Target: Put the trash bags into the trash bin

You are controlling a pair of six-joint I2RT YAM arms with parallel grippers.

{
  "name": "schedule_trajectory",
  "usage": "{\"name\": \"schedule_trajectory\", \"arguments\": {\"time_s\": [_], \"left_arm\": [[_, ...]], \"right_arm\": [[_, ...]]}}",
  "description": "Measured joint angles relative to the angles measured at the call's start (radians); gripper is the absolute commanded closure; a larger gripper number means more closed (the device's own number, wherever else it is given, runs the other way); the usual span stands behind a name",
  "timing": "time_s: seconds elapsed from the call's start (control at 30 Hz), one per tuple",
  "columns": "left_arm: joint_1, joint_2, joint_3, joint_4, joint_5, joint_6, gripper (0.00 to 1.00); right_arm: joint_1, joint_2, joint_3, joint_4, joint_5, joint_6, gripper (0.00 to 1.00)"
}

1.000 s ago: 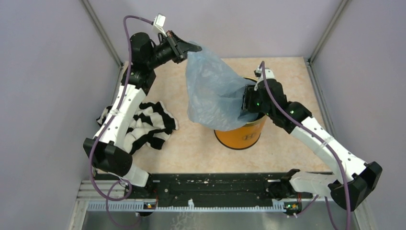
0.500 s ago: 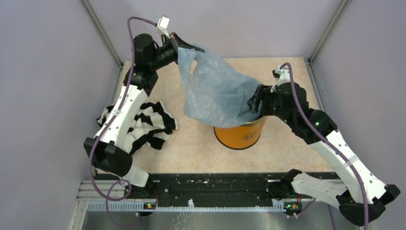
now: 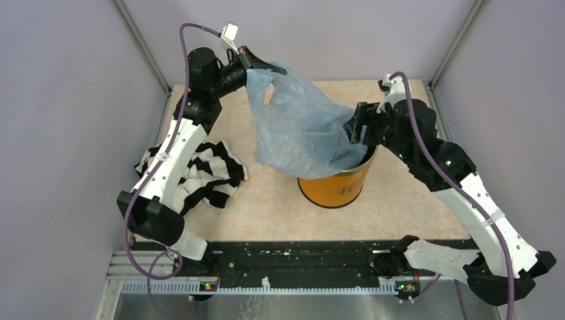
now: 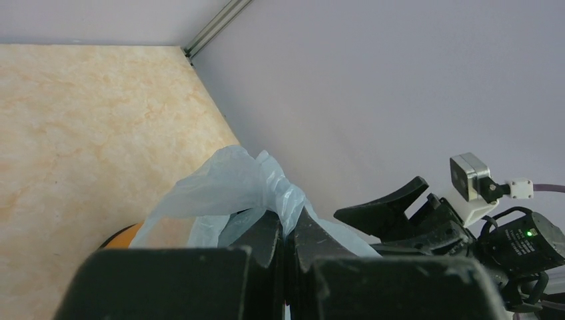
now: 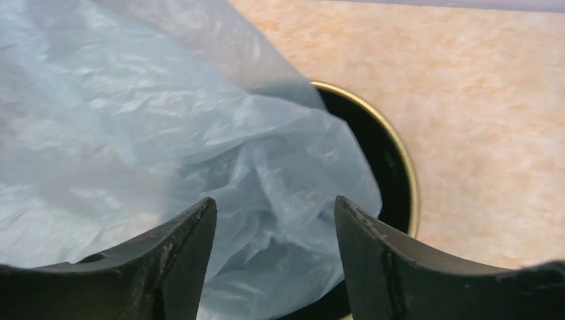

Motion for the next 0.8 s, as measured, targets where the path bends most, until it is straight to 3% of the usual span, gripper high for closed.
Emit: {"name": "schedule_trajectory", "arguments": {"time_s": [0.2,0.3,0.5,0.8], "left_arm": [[-0.01,0.001,0.0,0.0,-0.005,0.007,1.0],[-0.014,0.001,0.0,-0.001,-0.006,0.011,1.0],[-0.016,0.001,0.0,-0.003,-0.008,0.014,1.0],[-0.017,0.003,0.0,-0.008,-0.01,0.019,1.0]], "right_arm": [[0.0,0.105,-0.021,0.057,0.129,-0.039,0.62],[0.0,0.156,-0.088,0.068,0.158,-0.038,0.65],[0.0,0.195,-0.211,0.04,0.16,-0.01,0.65],[0.0,0.124,-0.121,-0.017,0.157,0.013,0.43]]}}
